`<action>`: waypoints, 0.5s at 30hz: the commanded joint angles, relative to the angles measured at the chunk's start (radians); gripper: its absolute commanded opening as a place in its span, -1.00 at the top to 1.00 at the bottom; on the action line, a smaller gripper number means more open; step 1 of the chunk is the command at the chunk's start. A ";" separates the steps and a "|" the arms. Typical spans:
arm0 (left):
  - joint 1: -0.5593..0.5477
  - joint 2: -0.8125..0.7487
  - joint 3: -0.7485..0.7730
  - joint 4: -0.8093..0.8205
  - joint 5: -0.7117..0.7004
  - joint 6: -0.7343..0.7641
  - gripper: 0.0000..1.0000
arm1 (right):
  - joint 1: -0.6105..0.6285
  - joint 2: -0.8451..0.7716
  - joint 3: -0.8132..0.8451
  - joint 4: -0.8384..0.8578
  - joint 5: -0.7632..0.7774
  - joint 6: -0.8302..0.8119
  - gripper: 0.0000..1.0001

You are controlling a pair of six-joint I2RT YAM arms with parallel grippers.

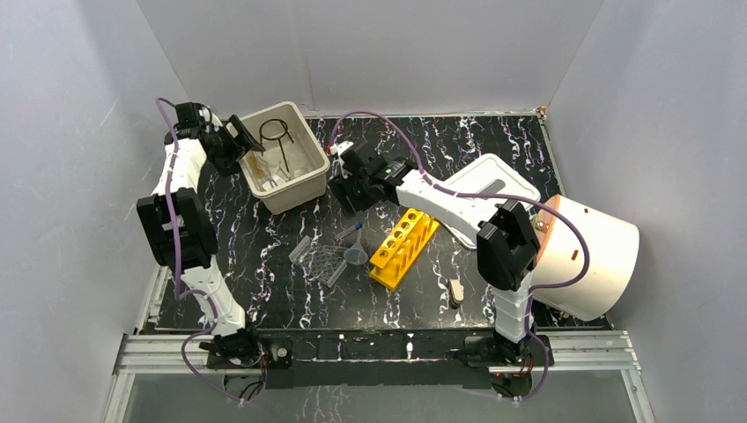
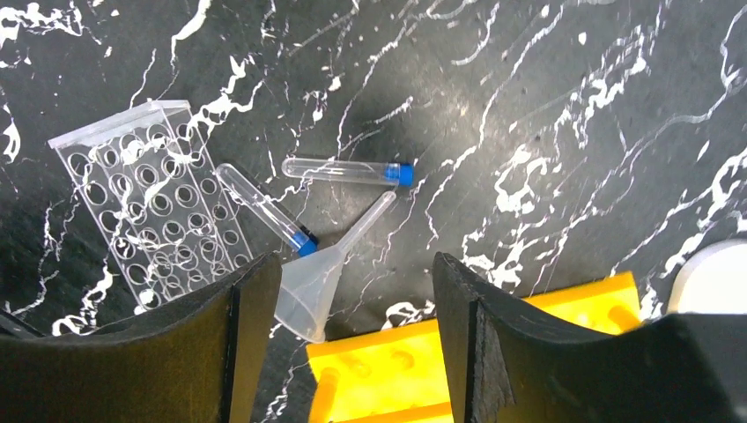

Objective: Organize the chemistry lab equipment

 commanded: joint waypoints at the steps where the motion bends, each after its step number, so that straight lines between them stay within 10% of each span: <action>1: -0.002 -0.155 0.005 -0.049 -0.088 0.016 -0.79 | 0.001 0.047 0.099 -0.145 0.056 0.143 -0.35; 15: -0.025 -0.436 -0.116 -0.102 -0.343 0.056 -0.81 | 0.009 0.273 0.284 -0.356 0.062 0.394 -0.03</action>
